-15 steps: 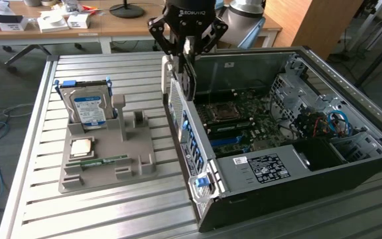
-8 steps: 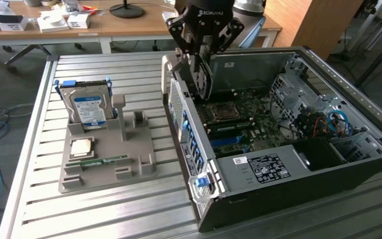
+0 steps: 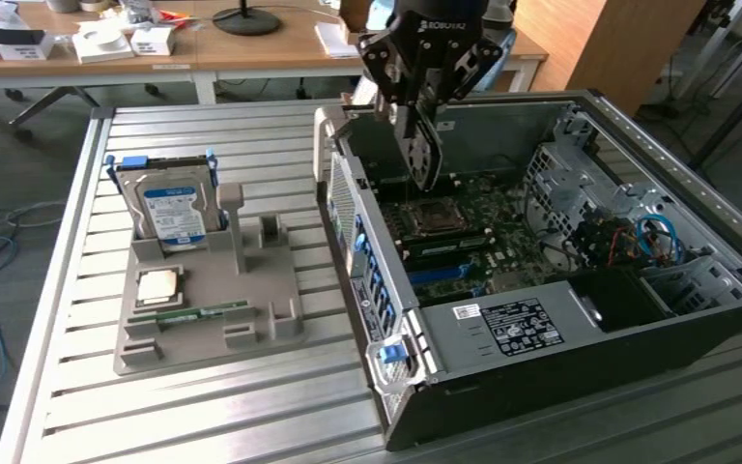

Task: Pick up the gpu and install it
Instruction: 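Pick up the gpu and move the gpu toward the slot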

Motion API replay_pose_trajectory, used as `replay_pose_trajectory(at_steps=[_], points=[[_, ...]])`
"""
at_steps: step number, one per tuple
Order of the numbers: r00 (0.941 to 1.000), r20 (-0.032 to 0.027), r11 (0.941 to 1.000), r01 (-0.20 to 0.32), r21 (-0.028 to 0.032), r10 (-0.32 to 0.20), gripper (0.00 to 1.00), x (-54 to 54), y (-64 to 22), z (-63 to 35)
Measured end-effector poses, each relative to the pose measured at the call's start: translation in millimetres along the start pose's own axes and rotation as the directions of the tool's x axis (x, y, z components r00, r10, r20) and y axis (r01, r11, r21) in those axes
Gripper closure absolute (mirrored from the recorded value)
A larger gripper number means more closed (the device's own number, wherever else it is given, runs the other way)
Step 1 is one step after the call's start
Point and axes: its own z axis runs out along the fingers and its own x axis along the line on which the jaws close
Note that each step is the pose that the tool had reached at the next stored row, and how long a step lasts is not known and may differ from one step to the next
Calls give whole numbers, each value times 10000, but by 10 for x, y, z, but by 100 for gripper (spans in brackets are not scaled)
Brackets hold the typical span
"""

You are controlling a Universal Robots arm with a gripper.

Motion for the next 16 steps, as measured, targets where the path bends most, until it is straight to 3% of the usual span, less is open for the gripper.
replay_pose_trajectory(at_steps=[16], points=[[10000, 0, 10000, -2, 0, 2, 74, -553, 7, 8]])
